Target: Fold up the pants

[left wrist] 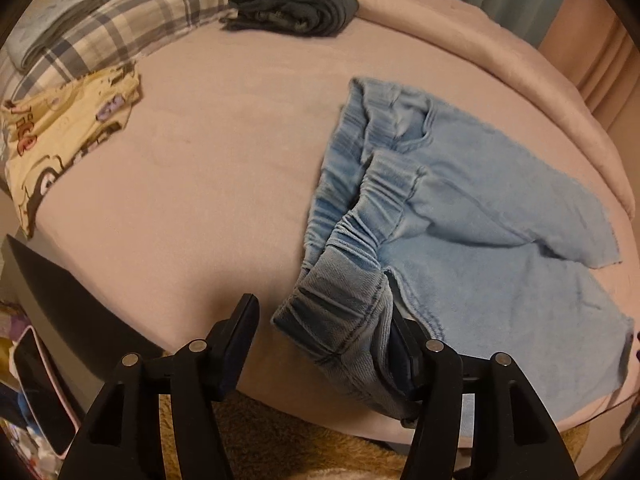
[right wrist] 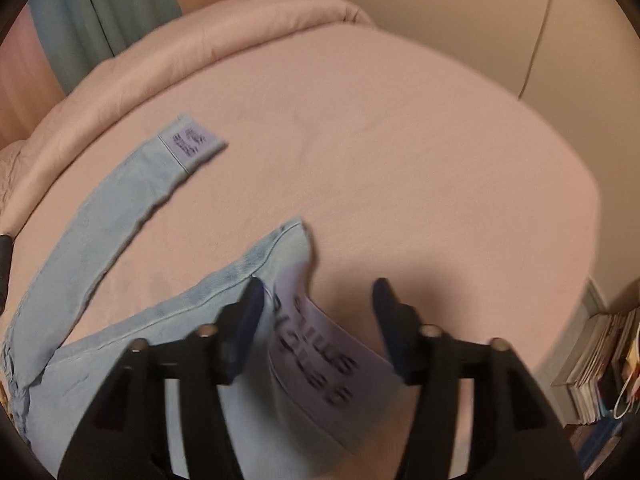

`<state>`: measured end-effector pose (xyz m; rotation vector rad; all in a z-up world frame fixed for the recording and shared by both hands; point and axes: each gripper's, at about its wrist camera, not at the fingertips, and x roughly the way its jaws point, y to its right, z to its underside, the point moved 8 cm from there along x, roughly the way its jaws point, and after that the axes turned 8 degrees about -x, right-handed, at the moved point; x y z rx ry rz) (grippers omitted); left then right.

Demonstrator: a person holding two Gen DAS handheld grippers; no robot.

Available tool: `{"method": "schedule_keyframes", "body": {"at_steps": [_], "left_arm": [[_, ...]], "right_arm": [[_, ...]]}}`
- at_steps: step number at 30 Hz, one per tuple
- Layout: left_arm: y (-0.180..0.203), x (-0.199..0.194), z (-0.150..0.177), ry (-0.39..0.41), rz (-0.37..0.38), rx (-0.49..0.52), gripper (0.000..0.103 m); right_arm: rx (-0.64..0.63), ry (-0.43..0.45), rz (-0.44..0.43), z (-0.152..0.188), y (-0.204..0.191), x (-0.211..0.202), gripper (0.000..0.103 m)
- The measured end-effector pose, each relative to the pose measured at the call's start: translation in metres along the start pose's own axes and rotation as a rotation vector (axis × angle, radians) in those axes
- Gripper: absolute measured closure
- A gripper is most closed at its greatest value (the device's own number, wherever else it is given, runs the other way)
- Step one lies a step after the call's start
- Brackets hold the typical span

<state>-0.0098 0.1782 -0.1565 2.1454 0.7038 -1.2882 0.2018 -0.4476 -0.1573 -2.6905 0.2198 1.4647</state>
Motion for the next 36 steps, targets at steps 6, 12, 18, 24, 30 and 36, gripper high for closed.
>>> {"method": "schedule_keyframes", "body": {"at_steps": [6, 12, 18, 24, 30, 36], "left_arm": [[0.004, -0.008, -0.011, 0.057, -0.065, 0.05, 0.029], [-0.006, 0.004, -0.004, 0.002, -0.062, 0.008, 0.029], [-0.009, -0.001, -0.001, -0.007, -0.043, -0.012, 0.029], [-0.011, -0.002, -0.001, -0.005, -0.056, -0.003, 0.026], [-0.017, -0.001, 0.005, -0.027, -0.061, -0.013, 0.024], [-0.02, -0.011, 0.002, -0.024, -0.021, -0.018, 0.019]], "right_arm": [[0.034, -0.035, -0.059, 0.031, 0.02, -0.028, 0.044], [0.203, -0.071, -0.169, 0.075, 0.052, -0.011, 0.065], [0.289, 0.015, -0.216, 0.068, 0.048, -0.016, 0.097], [0.27, 0.127, -0.108, 0.059, 0.047, -0.057, 0.096], [0.243, -0.01, -0.013, 0.086, 0.051, -0.012, 0.092], [0.137, 0.038, 0.063, 0.058, 0.039, -0.045, 0.048]]}}
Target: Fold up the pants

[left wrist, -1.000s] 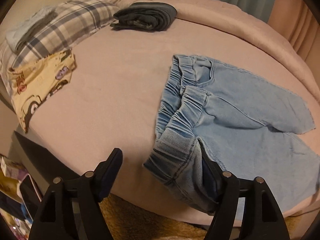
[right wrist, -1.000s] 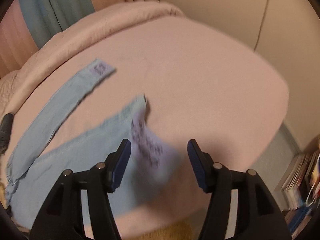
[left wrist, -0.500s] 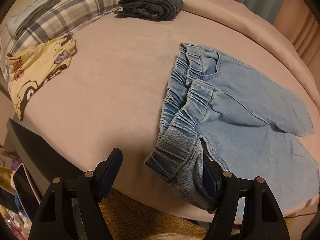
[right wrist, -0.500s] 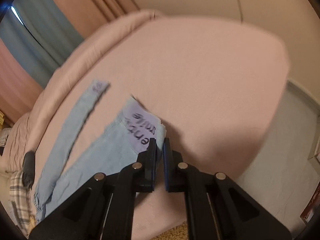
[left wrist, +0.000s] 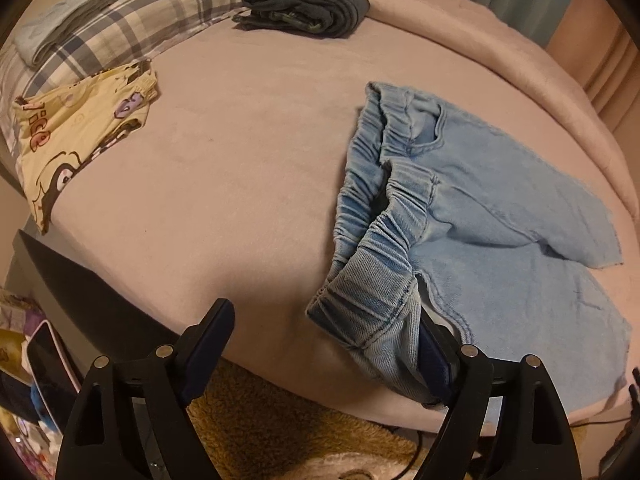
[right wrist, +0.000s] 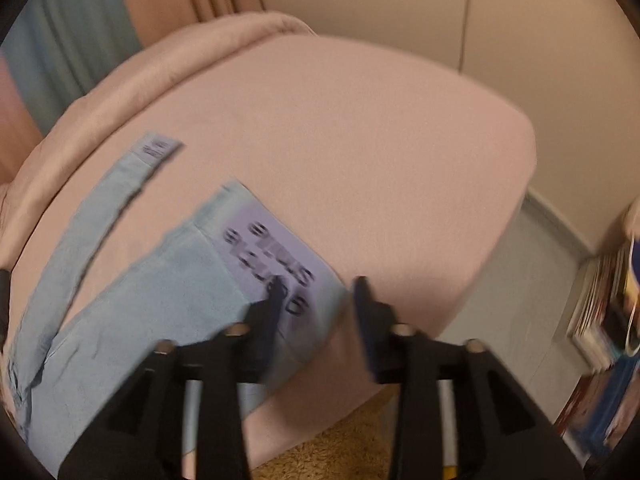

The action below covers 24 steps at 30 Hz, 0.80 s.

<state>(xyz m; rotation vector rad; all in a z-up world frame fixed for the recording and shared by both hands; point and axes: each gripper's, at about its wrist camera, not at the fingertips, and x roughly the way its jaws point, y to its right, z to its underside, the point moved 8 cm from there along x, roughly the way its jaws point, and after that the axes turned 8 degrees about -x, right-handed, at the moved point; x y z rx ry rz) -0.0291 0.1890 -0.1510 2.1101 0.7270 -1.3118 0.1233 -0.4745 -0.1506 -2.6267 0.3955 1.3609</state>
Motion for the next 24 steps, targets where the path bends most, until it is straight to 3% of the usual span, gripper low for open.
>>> {"method": "schedule_keyframes", "body": {"at_steps": [3, 5, 8, 11, 15, 18, 24], "left_arm": [[0.002, -0.001, -0.001, 0.001, 0.012, 0.013, 0.017], [-0.002, 0.003, -0.001, -0.004, 0.003, 0.015, 0.012], [-0.011, 0.009, 0.0, -0.032, 0.028, -0.025, 0.011], [-0.013, 0.009, 0.0, -0.047, 0.048, -0.023, 0.011], [-0.012, 0.006, -0.002, -0.052, 0.082, 0.008, 0.011], [-0.016, 0.008, -0.004, -0.073, 0.142, -0.028, 0.011], [-0.02, 0.011, 0.001, -0.083, 0.124, -0.027, 0.008]], "right_arm": [[-0.039, 0.035, -0.054, -0.007, -0.018, -0.007, 0.048], [-0.058, 0.006, -0.078, -0.002, -0.026, 0.004, 0.049], [-0.032, -0.109, -0.073, 0.021, -0.023, 0.041, 0.051], [-0.054, -0.091, -0.052, 0.019, -0.026, 0.04, 0.049], [-0.083, -0.095, -0.036, 0.004, -0.035, 0.031, 0.036], [-0.099, -0.073, -0.058, -0.002, -0.046, 0.023, 0.024], [-0.073, -0.141, -0.079, 0.01, -0.06, 0.047, 0.024]]}}
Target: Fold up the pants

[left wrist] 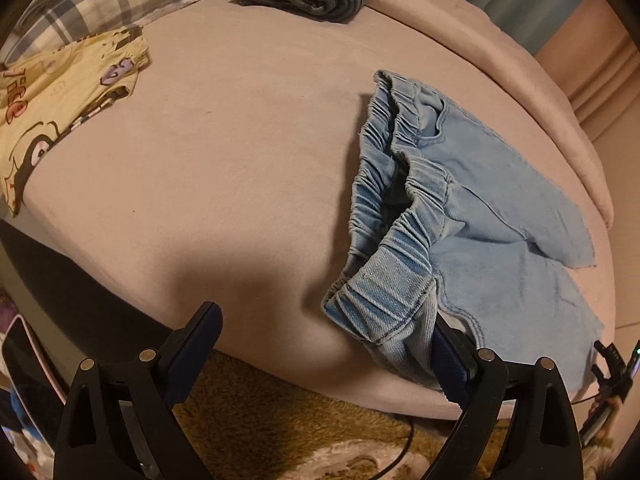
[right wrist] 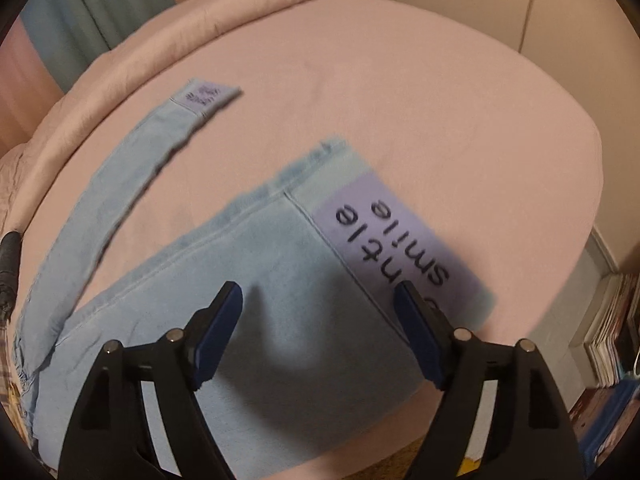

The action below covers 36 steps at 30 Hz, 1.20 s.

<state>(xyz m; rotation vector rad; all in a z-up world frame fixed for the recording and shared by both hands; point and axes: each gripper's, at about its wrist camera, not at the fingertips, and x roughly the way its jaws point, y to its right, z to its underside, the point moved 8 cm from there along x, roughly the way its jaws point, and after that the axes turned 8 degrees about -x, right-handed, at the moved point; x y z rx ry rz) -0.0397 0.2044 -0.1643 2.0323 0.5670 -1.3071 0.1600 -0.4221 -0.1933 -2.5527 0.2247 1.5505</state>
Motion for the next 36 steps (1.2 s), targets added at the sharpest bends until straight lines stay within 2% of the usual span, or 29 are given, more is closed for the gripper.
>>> {"method": "schedule_keyframes", "body": {"at_steps": [4, 10, 12, 14, 17, 20, 22, 25, 28, 29, 32, 35, 36], "left_arm": [[-0.001, -0.002, -0.001, 0.003, -0.009, 0.011, 0.007], [0.009, -0.015, -0.003, 0.05, -0.002, 0.043, 0.007], [0.006, -0.019, -0.002, 0.049, 0.052, 0.018, 0.007], [0.001, -0.028, -0.003, 0.085, 0.077, 0.007, 0.007], [-0.02, -0.038, -0.008, 0.121, 0.041, -0.037, 0.007], [-0.026, -0.043, -0.014, 0.141, 0.038, -0.088, 0.007], [-0.01, -0.047, -0.02, 0.161, 0.074, -0.088, 0.007], [0.035, -0.052, -0.029, 0.216, 0.153, -0.014, 0.007], [0.08, -0.038, -0.031, 0.239, 0.178, 0.06, 0.007], [0.097, -0.025, -0.029, 0.223, 0.178, 0.098, 0.007], [0.122, 0.015, -0.021, 0.163, 0.114, 0.15, 0.007], [0.131, 0.047, -0.011, 0.113, 0.075, 0.172, 0.007], [0.131, 0.057, -0.009, 0.098, 0.057, 0.172, 0.007]], "right_arm": [[-0.051, 0.009, 0.031, 0.008, -0.001, -0.007, 0.024], [-0.029, 0.009, 0.027, 0.01, 0.004, -0.009, 0.024], [-0.036, 0.007, 0.032, 0.011, 0.002, -0.008, 0.023], [-0.045, 0.007, 0.041, 0.012, 0.001, -0.009, 0.023], [-0.046, 0.006, 0.043, 0.014, 0.0, -0.01, 0.022], [-0.038, 0.005, 0.042, 0.013, -0.002, -0.011, 0.022], [-0.043, 0.002, 0.029, 0.012, -0.009, -0.013, 0.022], [-0.065, 0.017, 0.003, 0.001, -0.026, -0.02, 0.022], [-0.084, 0.061, -0.034, -0.02, -0.051, -0.031, 0.021], [-0.086, 0.075, -0.072, -0.031, -0.065, -0.033, 0.019], [-0.097, 0.071, -0.136, -0.055, -0.106, -0.03, 0.018], [-0.103, 0.05, -0.238, -0.082, -0.16, -0.019, 0.018], [-0.106, 0.043, -0.249, -0.09, -0.176, -0.014, 0.018]]}}
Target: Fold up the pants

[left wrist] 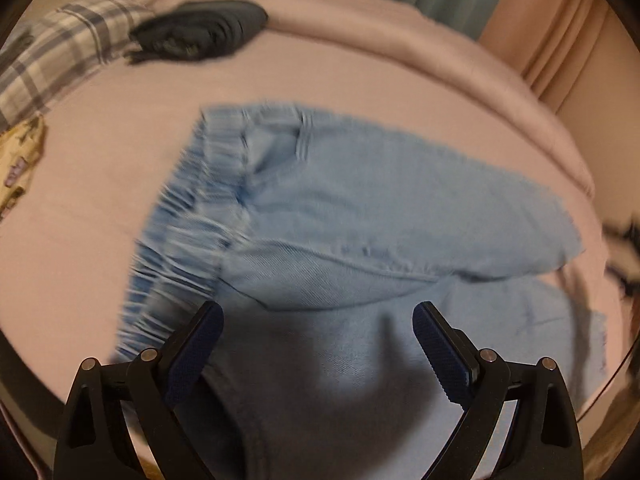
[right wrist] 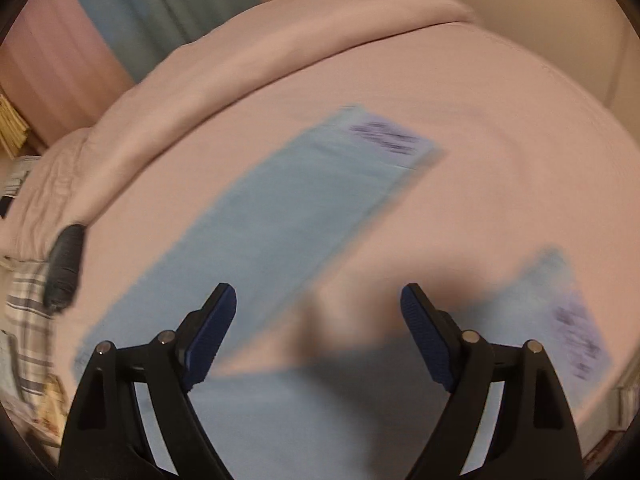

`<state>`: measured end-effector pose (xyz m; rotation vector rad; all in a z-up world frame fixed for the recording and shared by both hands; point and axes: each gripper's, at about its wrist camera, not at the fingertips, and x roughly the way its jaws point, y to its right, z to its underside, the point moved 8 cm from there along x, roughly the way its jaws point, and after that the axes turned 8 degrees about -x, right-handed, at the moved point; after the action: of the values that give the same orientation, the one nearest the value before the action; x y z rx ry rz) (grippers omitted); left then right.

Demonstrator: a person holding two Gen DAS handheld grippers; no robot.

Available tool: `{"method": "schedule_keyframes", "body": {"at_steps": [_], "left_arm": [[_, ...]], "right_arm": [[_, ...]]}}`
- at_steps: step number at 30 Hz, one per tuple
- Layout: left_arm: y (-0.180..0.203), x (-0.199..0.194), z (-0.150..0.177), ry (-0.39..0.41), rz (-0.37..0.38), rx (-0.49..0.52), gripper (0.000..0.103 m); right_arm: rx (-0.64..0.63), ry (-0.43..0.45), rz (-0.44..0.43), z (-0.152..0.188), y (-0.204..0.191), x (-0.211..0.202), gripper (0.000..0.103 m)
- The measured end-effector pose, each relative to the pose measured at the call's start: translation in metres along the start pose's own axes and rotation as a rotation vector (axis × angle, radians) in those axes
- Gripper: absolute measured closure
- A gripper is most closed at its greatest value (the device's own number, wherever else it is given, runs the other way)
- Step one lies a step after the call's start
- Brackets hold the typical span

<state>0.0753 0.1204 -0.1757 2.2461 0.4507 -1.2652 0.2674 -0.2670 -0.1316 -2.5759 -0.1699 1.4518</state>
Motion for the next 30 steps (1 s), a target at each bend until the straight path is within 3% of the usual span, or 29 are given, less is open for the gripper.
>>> {"method": "schedule_keyframes", "body": {"at_steps": [2, 5, 7, 8, 9, 11, 13, 16, 17, 18, 19, 22, 24, 27, 30], "left_arm": [[-0.003, 0.016, 0.008, -0.026, -0.048, 0.001, 0.007], [0.0, 0.017, 0.014, 0.022, -0.108, 0.062, 0.007], [0.001, 0.019, 0.015, 0.032, -0.118, 0.064, 0.007], [0.0, 0.019, 0.015, 0.034, -0.114, 0.057, 0.007], [0.0, 0.019, 0.016, 0.032, -0.107, 0.055, 0.007], [0.0, 0.019, 0.017, 0.027, -0.098, 0.056, 0.007], [0.002, 0.02, 0.015, 0.024, -0.096, 0.06, 0.007], [0.001, 0.019, 0.014, 0.027, -0.096, 0.061, 0.007], [0.001, 0.02, 0.013, 0.028, -0.093, 0.06, 0.007], [0.001, 0.019, 0.014, 0.03, -0.089, 0.059, 0.007], [0.0, 0.018, 0.014, 0.03, -0.084, 0.057, 0.007], [-0.002, 0.008, 0.013, 0.039, -0.038, 0.03, 0.007], [-0.001, -0.007, 0.006, 0.058, 0.054, -0.022, 0.007], [-0.001, -0.039, -0.011, 0.147, 0.17, -0.098, 0.007], [0.003, -0.052, -0.024, 0.181, 0.178, -0.11, 0.007]], "right_arm": [[-0.008, -0.011, -0.016, -0.02, -0.029, 0.021, 0.018], [0.027, -0.055, -0.014, -0.048, -0.068, 0.07, 0.018], [0.029, -0.086, 0.032, -0.062, -0.086, 0.102, 0.018], [0.022, -0.097, 0.049, -0.068, -0.094, 0.117, 0.021], [0.012, -0.109, 0.068, -0.071, -0.099, 0.129, 0.031], [-0.02, -0.169, 0.202, -0.077, -0.1, 0.164, 0.046], [-0.03, -0.207, 0.286, -0.075, -0.095, 0.184, 0.042], [-0.083, -0.168, 0.358, -0.081, -0.095, 0.189, 0.043], [-0.085, -0.157, 0.352, -0.081, -0.094, 0.187, 0.052], [-0.092, -0.141, 0.352, -0.082, -0.093, 0.185, 0.075], [-0.098, -0.119, 0.366, -0.082, -0.087, 0.179, 0.087], [-0.038, -0.085, 0.228, -0.082, -0.077, 0.166, 0.097], [0.027, -0.019, 0.097, -0.085, -0.071, 0.141, 0.098], [0.007, 0.135, -0.026, -0.075, -0.069, 0.07, 0.098], [-0.001, 0.263, -0.149, -0.038, -0.063, -0.004, 0.098]]}}
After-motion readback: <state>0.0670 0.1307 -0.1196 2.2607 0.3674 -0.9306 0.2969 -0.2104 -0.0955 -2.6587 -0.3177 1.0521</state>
